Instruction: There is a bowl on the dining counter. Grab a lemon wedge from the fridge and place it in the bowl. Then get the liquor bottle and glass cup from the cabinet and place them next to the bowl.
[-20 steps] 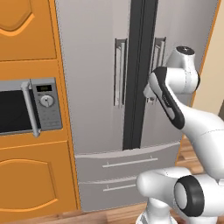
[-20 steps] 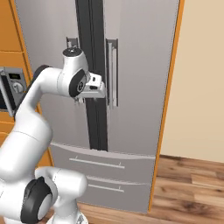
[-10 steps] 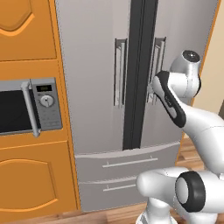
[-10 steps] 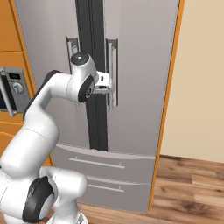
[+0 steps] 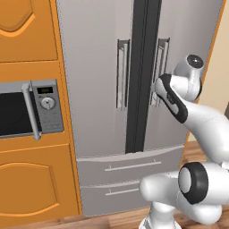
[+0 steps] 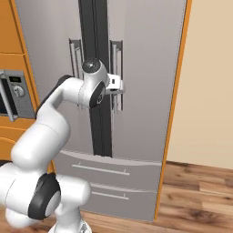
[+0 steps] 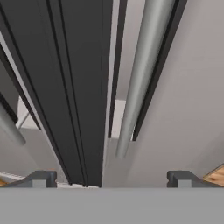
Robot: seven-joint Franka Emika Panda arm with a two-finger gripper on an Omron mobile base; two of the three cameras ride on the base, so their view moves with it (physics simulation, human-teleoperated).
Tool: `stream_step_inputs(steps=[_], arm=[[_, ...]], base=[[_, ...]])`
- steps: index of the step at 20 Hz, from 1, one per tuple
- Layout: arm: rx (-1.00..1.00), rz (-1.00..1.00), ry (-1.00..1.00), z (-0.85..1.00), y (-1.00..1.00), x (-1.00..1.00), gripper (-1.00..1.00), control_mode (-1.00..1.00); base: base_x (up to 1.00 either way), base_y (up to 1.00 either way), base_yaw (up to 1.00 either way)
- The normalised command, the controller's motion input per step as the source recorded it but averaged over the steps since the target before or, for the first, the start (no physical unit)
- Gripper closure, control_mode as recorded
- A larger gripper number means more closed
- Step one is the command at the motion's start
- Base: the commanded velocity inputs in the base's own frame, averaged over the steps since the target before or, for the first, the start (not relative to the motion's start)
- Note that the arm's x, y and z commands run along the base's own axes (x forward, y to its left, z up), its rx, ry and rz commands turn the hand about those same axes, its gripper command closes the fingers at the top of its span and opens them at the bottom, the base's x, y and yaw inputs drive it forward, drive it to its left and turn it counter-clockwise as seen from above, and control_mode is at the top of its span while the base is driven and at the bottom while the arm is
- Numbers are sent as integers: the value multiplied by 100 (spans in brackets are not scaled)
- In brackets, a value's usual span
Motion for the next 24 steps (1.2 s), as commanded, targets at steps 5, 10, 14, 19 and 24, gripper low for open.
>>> stream_step_inputs(steps=[5, 10, 14, 19, 24], arm=[[3, 0, -8, 2, -4, 42, -100, -100], [1, -1, -9, 0, -5, 35, -100, -100], [0, -1, -9, 0, 0, 31, -100, -100], [0, 0, -2, 0, 0, 36, -100, -100], [0, 0, 0, 0, -8, 23, -100, -100]], base=[[0, 0, 0], [0, 0, 0], [0, 0, 0], [0, 0, 0], [0, 0, 0]])
